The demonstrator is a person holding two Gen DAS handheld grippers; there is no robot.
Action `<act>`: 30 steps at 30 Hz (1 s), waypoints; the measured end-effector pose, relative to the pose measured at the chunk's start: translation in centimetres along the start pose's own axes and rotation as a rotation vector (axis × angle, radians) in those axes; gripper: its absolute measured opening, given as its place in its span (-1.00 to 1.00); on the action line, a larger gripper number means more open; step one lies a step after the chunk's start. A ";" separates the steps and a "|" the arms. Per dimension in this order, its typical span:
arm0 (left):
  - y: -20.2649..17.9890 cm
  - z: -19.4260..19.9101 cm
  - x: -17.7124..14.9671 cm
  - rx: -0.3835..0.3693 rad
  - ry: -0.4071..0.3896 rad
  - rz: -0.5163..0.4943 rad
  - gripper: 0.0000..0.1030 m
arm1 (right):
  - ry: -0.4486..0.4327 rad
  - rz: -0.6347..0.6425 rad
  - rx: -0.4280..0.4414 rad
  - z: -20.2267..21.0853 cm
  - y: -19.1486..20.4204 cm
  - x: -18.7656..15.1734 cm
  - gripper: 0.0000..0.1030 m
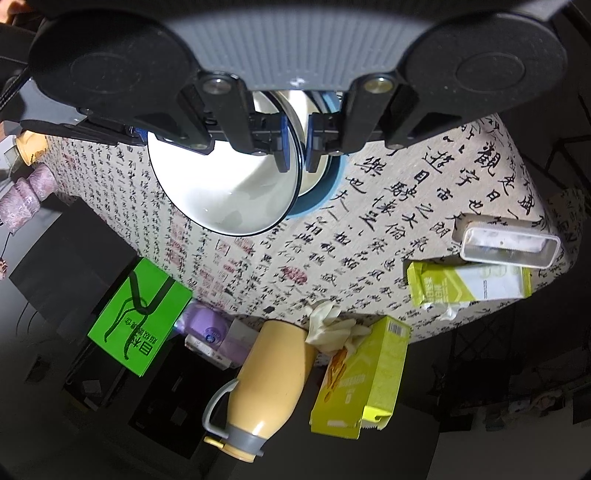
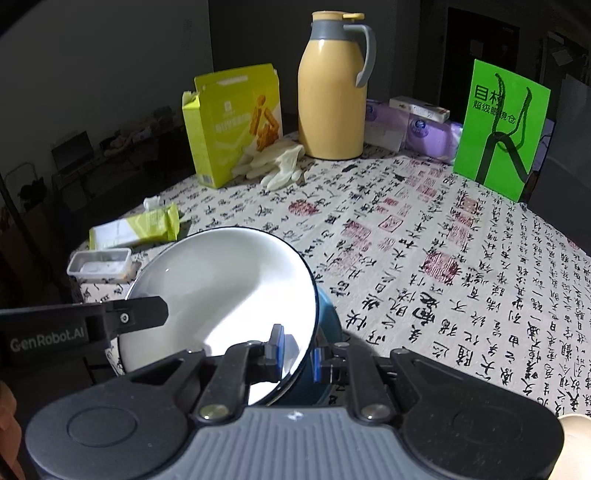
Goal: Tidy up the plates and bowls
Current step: 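Lower the white bowl into the white bowl inside the blue bowl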
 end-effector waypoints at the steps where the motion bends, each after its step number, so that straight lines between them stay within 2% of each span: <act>1: 0.1 -0.2 -0.1 0.002 0.005 -0.001 -0.82 | 0.005 0.001 0.000 -0.2 0.0 -0.1 -0.72; 9: 0.5 -1.1 -0.6 0.008 0.031 -0.001 -0.83 | 0.009 0.055 -0.035 -0.8 0.3 -0.3 -0.72; 16: 0.4 -1.3 -0.5 0.017 0.023 -0.005 -0.83 | 0.002 0.103 -0.058 -1.0 0.7 -0.3 -0.69; 21: 0.6 -1.4 -0.3 0.047 0.004 -0.010 -0.80 | 0.024 0.068 -0.031 -1.7 0.2 -0.7 -0.64; 25: 0.6 -1.6 -0.2 0.039 -0.002 -0.006 -0.80 | 0.019 0.048 -0.018 -1.5 -0.1 -0.6 -0.64; 30: 0.7 -1.5 -0.1 0.026 0.008 0.011 -0.78 | -0.026 0.009 0.020 -0.2 -0.3 0.0 -0.64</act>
Point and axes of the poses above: each gripper's, at about its wrist camera, not at the fingertips, and z roughly against the way its jaws point, y to its left, x to its top, the point moved 10 cm from there along -z, roughly the way its jaws point, and after that the axes turned 9 degrees about x, right-handed, at the moved point
